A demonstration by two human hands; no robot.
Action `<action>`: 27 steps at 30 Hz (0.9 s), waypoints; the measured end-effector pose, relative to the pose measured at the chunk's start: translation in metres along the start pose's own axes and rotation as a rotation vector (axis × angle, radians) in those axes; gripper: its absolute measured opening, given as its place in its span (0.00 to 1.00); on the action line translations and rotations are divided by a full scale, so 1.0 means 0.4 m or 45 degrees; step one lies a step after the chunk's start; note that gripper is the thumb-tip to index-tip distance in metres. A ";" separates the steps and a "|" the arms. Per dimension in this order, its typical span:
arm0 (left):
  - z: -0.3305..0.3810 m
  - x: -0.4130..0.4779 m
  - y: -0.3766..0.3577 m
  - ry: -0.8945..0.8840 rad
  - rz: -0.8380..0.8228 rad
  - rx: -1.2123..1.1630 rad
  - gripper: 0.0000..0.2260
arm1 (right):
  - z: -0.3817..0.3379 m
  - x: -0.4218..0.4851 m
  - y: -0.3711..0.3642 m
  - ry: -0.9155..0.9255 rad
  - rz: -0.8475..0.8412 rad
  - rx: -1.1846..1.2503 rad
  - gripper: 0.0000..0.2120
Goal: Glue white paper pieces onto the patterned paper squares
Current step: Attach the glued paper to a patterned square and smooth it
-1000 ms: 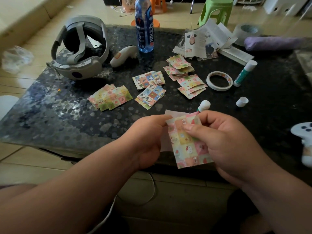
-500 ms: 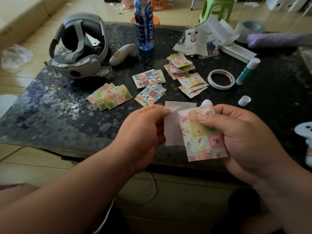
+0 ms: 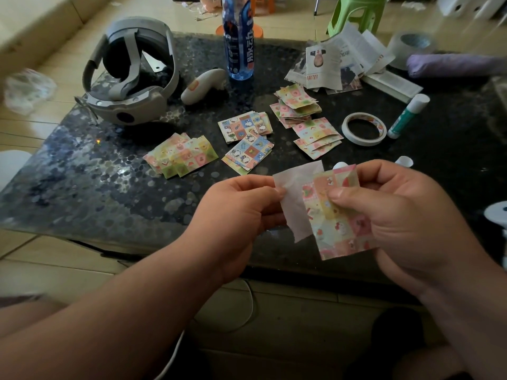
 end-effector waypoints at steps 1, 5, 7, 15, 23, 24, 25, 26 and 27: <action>0.001 -0.002 -0.003 -0.001 -0.005 -0.006 0.10 | -0.001 0.000 -0.001 0.009 -0.006 -0.016 0.06; 0.007 -0.009 -0.013 -0.017 -0.046 0.053 0.06 | -0.009 -0.001 0.002 0.082 0.022 -0.216 0.05; 0.012 -0.013 -0.016 -0.029 -0.071 0.079 0.05 | -0.014 0.001 0.004 0.107 0.030 -0.295 0.05; 0.009 -0.021 -0.031 0.020 -0.151 -0.097 0.03 | 0.001 0.009 -0.003 -0.009 -0.025 -0.045 0.05; 0.006 -0.020 -0.039 0.007 -0.207 -0.058 0.05 | 0.002 0.009 0.001 -0.093 -0.041 0.010 0.04; 0.007 -0.018 -0.037 0.003 -0.202 -0.042 0.05 | 0.001 0.009 0.001 -0.092 -0.036 0.003 0.04; 0.006 -0.017 -0.035 0.001 -0.196 -0.030 0.06 | 0.002 0.009 0.001 -0.092 -0.031 0.007 0.04; 0.006 -0.016 -0.034 0.002 -0.191 -0.025 0.06 | 0.002 0.009 0.000 -0.093 -0.027 0.016 0.04; 0.005 -0.016 -0.033 0.005 -0.186 -0.028 0.07 | 0.004 0.009 -0.001 -0.094 -0.026 0.027 0.04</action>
Point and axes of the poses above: each hand's wrist, its own x-axis towards the middle knuckle, its own y-axis out of the back of the hand, z = x × y, the point moved 8 cm from there along x, towards the middle knuckle, and after that the axes turned 8 degrees about -z, right-handed, at the moved point
